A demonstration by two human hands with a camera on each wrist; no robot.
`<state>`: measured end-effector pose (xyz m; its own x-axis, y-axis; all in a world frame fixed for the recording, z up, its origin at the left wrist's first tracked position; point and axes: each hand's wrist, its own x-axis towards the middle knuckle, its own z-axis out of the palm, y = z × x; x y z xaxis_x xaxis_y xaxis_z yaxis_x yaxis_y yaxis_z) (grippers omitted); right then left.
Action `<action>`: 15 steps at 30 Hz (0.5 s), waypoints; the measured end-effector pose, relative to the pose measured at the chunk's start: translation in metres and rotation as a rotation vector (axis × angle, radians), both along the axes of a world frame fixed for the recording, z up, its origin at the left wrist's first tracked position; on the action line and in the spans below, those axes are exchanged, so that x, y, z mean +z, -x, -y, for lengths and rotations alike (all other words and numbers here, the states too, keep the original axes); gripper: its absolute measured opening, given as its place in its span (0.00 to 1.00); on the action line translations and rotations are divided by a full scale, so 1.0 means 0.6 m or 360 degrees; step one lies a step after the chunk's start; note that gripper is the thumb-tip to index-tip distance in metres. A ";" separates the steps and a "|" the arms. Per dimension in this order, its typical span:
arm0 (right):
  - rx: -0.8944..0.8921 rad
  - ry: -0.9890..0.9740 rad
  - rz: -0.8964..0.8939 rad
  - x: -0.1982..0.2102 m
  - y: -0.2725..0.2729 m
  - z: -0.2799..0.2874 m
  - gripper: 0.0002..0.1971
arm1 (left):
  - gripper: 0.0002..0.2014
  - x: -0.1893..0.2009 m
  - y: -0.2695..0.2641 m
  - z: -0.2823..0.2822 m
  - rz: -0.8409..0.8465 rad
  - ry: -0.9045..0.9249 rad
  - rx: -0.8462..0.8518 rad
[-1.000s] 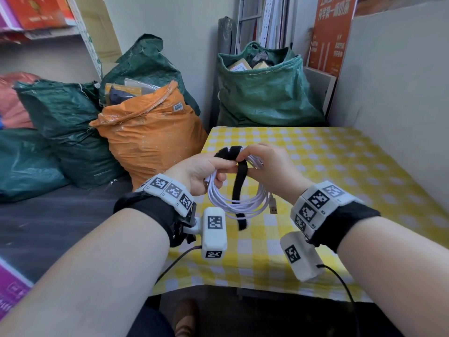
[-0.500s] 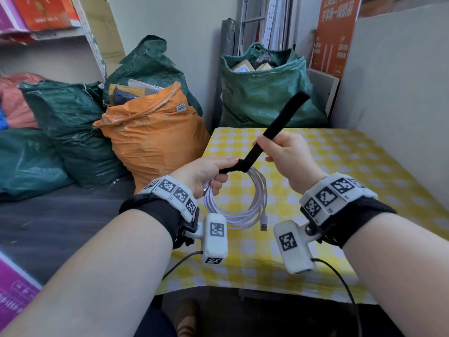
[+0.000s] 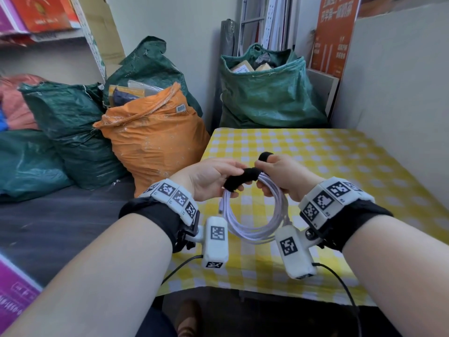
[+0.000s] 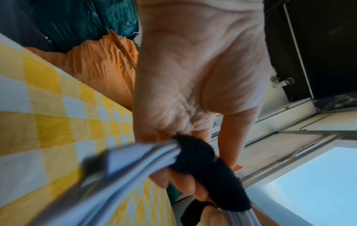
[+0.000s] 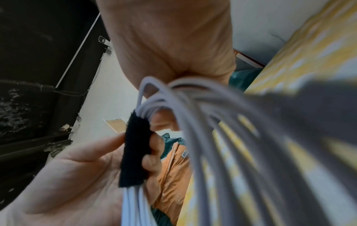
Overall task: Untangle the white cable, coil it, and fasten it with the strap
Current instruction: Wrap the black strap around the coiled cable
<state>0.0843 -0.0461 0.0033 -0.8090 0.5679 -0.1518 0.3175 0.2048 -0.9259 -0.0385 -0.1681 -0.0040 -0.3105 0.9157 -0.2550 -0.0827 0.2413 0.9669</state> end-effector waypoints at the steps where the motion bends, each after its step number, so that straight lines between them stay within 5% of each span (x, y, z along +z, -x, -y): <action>1: 0.0012 -0.0022 0.0007 0.001 0.002 0.000 0.12 | 0.10 0.004 0.000 -0.001 -0.0009 0.0014 -0.0050; 6: 0.0010 0.0090 0.0080 0.004 0.009 -0.001 0.12 | 0.19 0.007 -0.009 -0.012 -0.0245 -0.0012 -0.0068; 10: -0.0091 -0.0015 0.0263 -0.004 0.012 -0.017 0.12 | 0.11 0.000 -0.013 -0.021 -0.0434 -0.0013 0.0126; 15: -0.0253 -0.0394 -0.0131 -0.003 0.007 -0.022 0.06 | 0.08 0.004 -0.007 -0.025 -0.0421 0.0092 0.0367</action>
